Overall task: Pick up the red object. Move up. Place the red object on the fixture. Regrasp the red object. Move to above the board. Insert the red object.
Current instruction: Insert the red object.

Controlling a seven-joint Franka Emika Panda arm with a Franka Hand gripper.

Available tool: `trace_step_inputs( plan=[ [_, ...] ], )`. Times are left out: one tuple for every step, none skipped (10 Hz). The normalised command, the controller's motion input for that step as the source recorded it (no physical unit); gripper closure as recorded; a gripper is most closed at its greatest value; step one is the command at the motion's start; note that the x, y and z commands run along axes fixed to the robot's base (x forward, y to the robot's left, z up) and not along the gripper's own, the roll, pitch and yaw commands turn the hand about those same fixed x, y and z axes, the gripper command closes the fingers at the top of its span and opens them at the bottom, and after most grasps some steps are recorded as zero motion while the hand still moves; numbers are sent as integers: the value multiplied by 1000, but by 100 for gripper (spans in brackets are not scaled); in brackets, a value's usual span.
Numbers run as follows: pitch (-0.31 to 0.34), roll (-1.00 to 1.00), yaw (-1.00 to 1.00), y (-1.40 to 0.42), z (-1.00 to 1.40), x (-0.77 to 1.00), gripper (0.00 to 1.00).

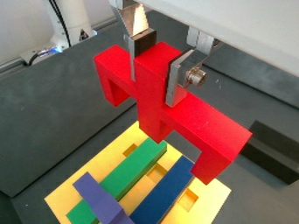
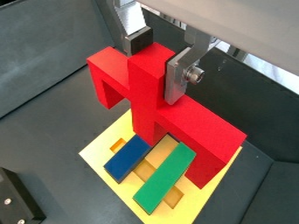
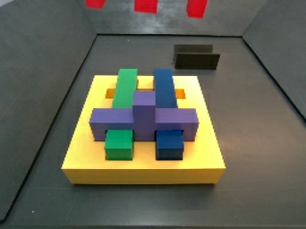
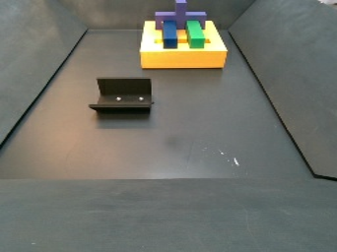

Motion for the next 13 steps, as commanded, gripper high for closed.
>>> trace_step_inputs(
  plan=[
    [-41,-376,37,177,-409,69,100],
    [-117,-289,86,140,-554,0,100],
    [-244,123,80,-294,-751,-129,100],
    [-260,160,0,-251,-654,0,100],
    [-289,110,0,-211,-643,17,100],
    [-296,80,0,-46,-589,120,100],
    [-326,0,0,0,-520,186,100],
    [-347,43,89,0,-471,146,100],
    [-290,164,74,0,-437,100,100],
    [-207,216,89,106,-309,0,100],
    [-163,207,54,191,-146,-174,100],
    [-131,93,123,114,63,-240,100],
    [-153,127,157,54,0,-157,100]
  ],
)
